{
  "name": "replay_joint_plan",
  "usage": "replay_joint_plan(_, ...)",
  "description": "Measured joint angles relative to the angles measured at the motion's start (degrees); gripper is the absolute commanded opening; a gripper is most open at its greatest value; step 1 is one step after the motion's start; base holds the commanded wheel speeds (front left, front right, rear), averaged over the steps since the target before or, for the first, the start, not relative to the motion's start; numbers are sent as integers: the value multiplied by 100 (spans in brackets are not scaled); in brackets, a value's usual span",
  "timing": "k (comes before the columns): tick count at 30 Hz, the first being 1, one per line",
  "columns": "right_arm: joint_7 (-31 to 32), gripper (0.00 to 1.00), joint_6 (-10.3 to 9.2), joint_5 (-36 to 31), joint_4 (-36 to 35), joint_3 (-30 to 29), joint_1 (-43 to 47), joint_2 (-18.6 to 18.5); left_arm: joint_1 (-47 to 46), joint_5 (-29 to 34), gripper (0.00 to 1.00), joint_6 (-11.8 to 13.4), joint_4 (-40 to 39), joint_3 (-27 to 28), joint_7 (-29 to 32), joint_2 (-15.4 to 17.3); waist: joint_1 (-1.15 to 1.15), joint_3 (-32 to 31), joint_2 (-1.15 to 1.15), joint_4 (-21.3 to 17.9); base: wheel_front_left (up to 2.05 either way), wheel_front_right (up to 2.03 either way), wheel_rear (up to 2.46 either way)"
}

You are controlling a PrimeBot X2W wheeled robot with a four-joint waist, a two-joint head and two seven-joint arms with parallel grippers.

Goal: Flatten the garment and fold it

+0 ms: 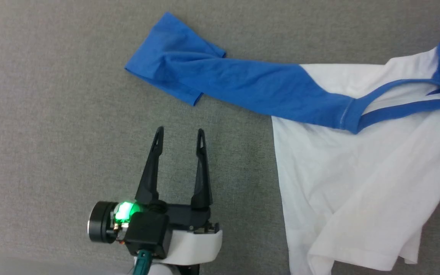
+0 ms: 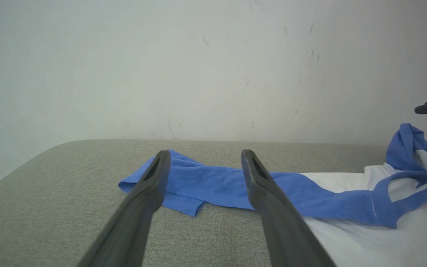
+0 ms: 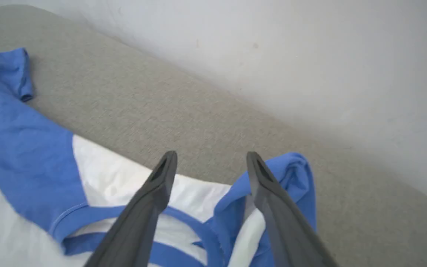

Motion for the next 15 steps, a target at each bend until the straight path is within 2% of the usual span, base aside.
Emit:
replay_joint_plan(4,595,100,0,837,-1029,320,1102,-364,195,-83,100,-7,-21,134,0,107,-1,-281,1,-92,0,0,0)
replay_joint_plan(6,750,100,0,1011,-1423,408,1645,-490,272,-119,100,-14,-38,194,0,141,-1,-412,1,-141,0,0,0)
replay_joint_plan(10,798,100,0,825,-1735,568,2309,-539,339,-138,100,-67,-71,227,0,149,-1,-610,1,-223,0,0,0)
replay_joint_plan(15,953,100,0,120,-1518,1184,2487,-538,339,-138,100,-189,-104,214,0,148,0,-681,1,-176,0,0,0)
